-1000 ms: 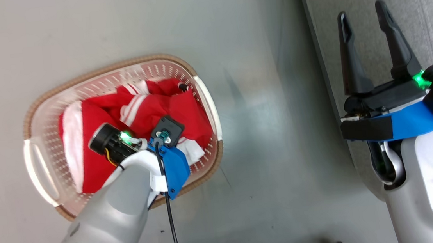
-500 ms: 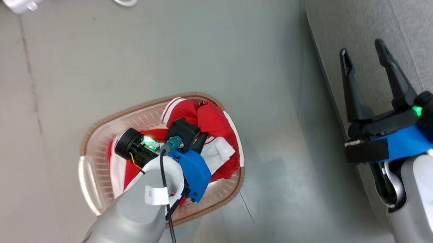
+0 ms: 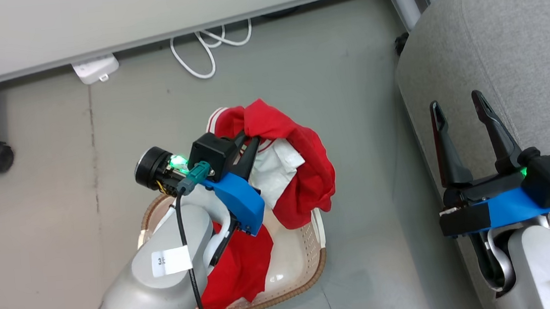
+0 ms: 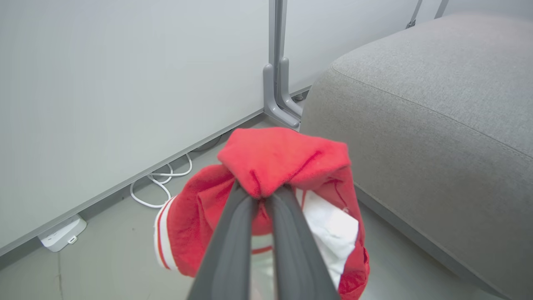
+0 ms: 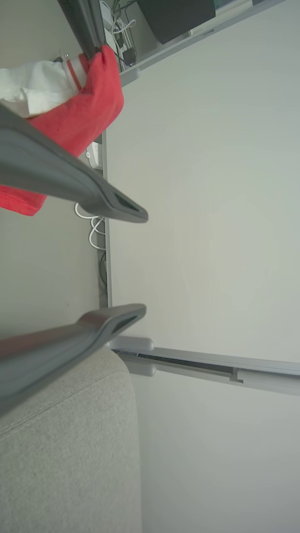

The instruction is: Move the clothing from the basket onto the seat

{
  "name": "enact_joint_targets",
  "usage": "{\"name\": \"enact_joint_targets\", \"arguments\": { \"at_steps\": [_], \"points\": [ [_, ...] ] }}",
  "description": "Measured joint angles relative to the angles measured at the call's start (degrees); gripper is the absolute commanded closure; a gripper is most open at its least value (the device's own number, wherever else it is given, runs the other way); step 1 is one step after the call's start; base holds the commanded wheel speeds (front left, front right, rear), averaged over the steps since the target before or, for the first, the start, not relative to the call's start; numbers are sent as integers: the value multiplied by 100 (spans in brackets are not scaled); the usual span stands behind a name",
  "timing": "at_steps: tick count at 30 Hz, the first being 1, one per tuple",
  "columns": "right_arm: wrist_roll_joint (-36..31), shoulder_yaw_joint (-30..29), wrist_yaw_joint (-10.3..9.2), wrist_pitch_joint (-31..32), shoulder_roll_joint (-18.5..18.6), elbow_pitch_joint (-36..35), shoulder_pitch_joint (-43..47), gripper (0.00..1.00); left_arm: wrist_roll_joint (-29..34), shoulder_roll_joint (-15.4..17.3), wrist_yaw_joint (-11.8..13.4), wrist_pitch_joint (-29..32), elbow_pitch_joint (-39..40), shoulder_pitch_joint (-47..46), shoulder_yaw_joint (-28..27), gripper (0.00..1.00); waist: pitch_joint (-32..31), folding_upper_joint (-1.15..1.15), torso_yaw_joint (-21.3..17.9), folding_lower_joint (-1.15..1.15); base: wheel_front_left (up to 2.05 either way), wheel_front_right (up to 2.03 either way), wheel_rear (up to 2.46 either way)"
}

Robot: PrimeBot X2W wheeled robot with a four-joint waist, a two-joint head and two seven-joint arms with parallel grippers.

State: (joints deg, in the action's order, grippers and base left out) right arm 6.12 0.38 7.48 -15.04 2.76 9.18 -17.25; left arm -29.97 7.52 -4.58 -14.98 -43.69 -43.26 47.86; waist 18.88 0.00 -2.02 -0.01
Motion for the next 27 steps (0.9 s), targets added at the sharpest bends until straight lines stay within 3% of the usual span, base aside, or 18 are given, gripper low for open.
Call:
{"name": "enact_joint_targets", "arguments": {
  "at_steps": [12, 27],
  "points": [
    [58, -41, 0, 0, 0, 98, 409, 0, 394, -125, -2, -1, 672, 70, -706, 100, -713, 0, 85, 0, 0, 0, 0],
    [97, -34, 0, 0, 1, 121, 766, 0, 587, -253, -147, -1, 655, 213, -848, 100, -1305, 0, 153, 0, 0, 0, 0]
  ]
}}
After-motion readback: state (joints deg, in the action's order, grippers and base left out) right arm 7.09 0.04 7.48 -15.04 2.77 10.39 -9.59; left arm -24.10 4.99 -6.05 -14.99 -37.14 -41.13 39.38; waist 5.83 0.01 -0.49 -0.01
